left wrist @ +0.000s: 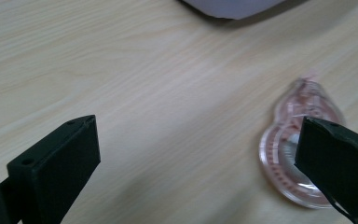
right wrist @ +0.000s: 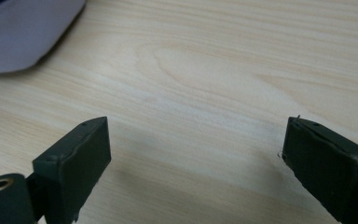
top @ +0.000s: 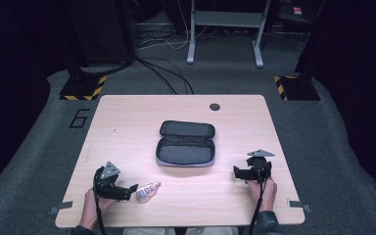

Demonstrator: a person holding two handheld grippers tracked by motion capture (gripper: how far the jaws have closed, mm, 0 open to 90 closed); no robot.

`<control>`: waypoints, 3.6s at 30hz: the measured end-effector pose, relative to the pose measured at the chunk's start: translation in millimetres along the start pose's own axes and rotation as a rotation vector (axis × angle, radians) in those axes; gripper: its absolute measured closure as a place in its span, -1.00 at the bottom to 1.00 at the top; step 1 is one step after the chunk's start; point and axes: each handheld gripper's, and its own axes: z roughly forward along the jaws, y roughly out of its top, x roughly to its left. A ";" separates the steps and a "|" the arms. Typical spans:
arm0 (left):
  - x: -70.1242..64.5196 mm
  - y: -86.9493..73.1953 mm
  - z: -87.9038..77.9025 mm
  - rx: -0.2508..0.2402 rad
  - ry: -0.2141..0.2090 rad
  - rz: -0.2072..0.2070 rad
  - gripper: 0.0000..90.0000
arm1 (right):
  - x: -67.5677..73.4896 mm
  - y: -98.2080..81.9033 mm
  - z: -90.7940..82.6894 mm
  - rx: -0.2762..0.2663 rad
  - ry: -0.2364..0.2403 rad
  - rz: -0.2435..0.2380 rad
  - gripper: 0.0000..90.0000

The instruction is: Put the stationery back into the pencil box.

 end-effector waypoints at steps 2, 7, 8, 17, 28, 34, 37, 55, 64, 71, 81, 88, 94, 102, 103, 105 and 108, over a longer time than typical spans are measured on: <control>-8.7 1.1 3.0 -0.010 -0.018 0.015 -1.00 | -0.8 -2.2 2.9 0.010 -0.006 -0.003 -0.84; -22.6 2.0 10.9 0.025 -0.072 0.060 -1.00 | -2.6 -5.7 4.4 -0.010 -0.006 -0.007 -0.86; -24.8 1.2 12.8 0.020 -0.071 0.068 -1.00 | -3.8 -6.8 4.8 -0.022 -0.006 -0.020 -0.86; -40.4 0.7 19.0 0.045 -0.095 0.115 -0.86 | -4.1 -8.6 5.1 -0.039 -0.008 -0.021 -0.86; -44.7 8.6 31.2 0.072 -0.123 0.168 -0.47 | -3.9 -9.0 5.0 -0.044 -0.009 -0.017 -0.85; -48.4 9.5 31.5 0.068 -0.159 0.185 -0.27 | -4.1 -9.1 5.0 -0.046 -0.012 -0.017 -0.84; -48.8 9.3 32.6 0.045 -0.149 0.193 -0.10 | -4.0 -9.1 5.0 -0.046 -0.012 -0.017 -0.84; -44.9 11.2 26.0 -0.021 -0.161 0.156 0.11 | -4.2 -9.3 4.8 -0.049 -0.012 -0.014 -0.83; -39.5 23.1 20.3 -0.046 -0.144 0.162 0.11 | -4.6 -9.3 4.6 -0.046 -0.010 -0.015 -0.83; -34.4 38.9 19.1 -0.050 -0.147 0.167 0.11 | -4.6 -10.0 4.5 -0.050 -0.009 -0.014 -0.83; -30.1 65.6 19.0 -0.046 -0.157 0.182 0.11 | -5.1 -10.5 4.4 -0.051 -0.010 -0.022 -0.83; -24.9 79.6 22.3 -0.040 -0.164 0.192 0.11 | -4.4 -10.3 4.7 -0.053 -0.012 -0.013 -0.83; -21.9 93.7 25.7 -0.054 -0.165 0.200 0.11 | -5.1 -10.5 4.4 -0.051 -0.011 -0.024 -0.83; -19.8 115.1 33.0 -0.050 -0.182 0.215 0.11 | -4.3 -10.2 4.7 -0.055 -0.012 -0.011 -0.83; -19.9 117.2 34.6 -0.058 -0.180 0.214 0.11 | -4.3 -10.2 4.7 -0.056 -0.012 -0.011 -0.83; -19.2 119.7 35.7 -0.053 -0.184 0.221 0.11 | -4.5 -10.2 4.6 -0.052 -0.011 -0.015 -0.83; -19.7 126.3 41.2 -0.058 -0.180 0.222 0.11 | -4.3 -10.2 4.8 -0.056 -0.011 -0.011 -0.83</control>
